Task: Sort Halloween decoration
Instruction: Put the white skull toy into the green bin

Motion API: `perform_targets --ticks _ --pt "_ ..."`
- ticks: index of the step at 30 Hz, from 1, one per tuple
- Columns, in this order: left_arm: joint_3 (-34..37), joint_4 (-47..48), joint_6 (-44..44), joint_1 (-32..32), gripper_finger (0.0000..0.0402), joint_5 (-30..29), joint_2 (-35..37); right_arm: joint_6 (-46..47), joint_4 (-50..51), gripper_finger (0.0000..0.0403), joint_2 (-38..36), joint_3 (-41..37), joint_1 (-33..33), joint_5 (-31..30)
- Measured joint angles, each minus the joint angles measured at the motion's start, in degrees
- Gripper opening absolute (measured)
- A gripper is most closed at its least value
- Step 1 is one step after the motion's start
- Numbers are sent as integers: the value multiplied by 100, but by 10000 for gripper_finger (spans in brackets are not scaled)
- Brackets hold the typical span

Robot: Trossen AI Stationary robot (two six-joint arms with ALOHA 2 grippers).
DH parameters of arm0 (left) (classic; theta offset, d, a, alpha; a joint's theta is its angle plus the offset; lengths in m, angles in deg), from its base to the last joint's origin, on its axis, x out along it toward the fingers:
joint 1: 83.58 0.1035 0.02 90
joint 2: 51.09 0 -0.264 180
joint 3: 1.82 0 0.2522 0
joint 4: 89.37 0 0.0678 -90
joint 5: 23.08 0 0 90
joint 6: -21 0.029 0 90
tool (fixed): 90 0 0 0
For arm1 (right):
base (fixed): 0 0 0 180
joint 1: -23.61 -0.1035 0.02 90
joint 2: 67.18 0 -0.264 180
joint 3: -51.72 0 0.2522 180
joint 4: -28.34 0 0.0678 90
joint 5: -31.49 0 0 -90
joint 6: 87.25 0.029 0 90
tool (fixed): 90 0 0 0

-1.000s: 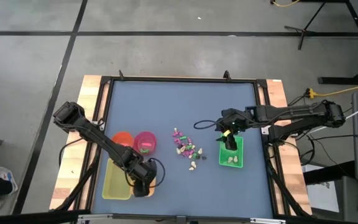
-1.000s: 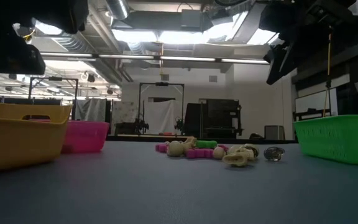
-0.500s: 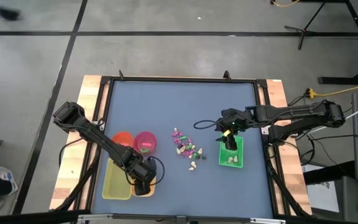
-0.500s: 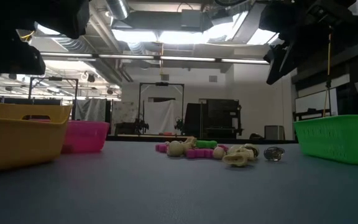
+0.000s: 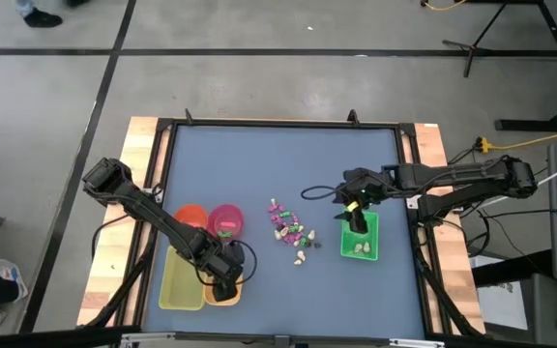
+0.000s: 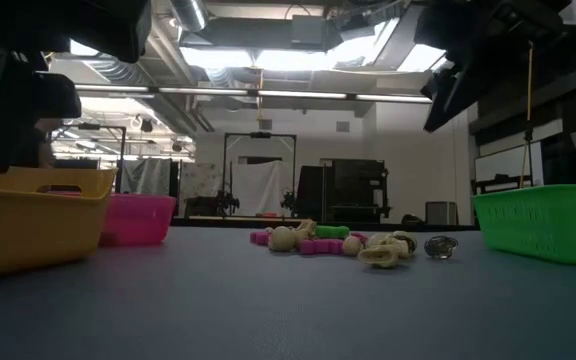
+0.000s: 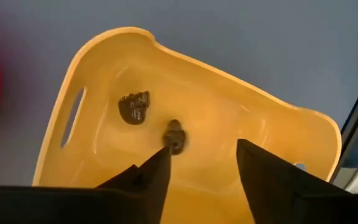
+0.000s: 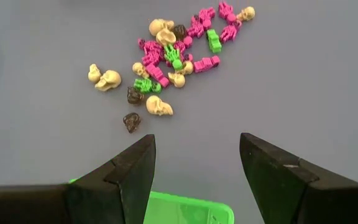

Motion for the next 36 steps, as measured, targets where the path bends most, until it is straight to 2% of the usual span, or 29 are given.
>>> perform_targets --ticks 6,13,18,28,36 --pt "0 -2 11 0 201 -260 0 -290 -603 232 282 0 0 126" --pt "0 -24 11 0 197 -270 0 -898 -1399 232 1047 0 -4 629" --pt "0 -31 13 0 198 -270 0 -1251 -1825 232 1665 2 -4 761" --pt "-2 -88 13 0 198 -406 0 -1652 -1874 232 2669 2 -4 844" --pt "-2 -90 11 0 198 -412 0 -1951 -1899 232 2978 2 -4 1247"
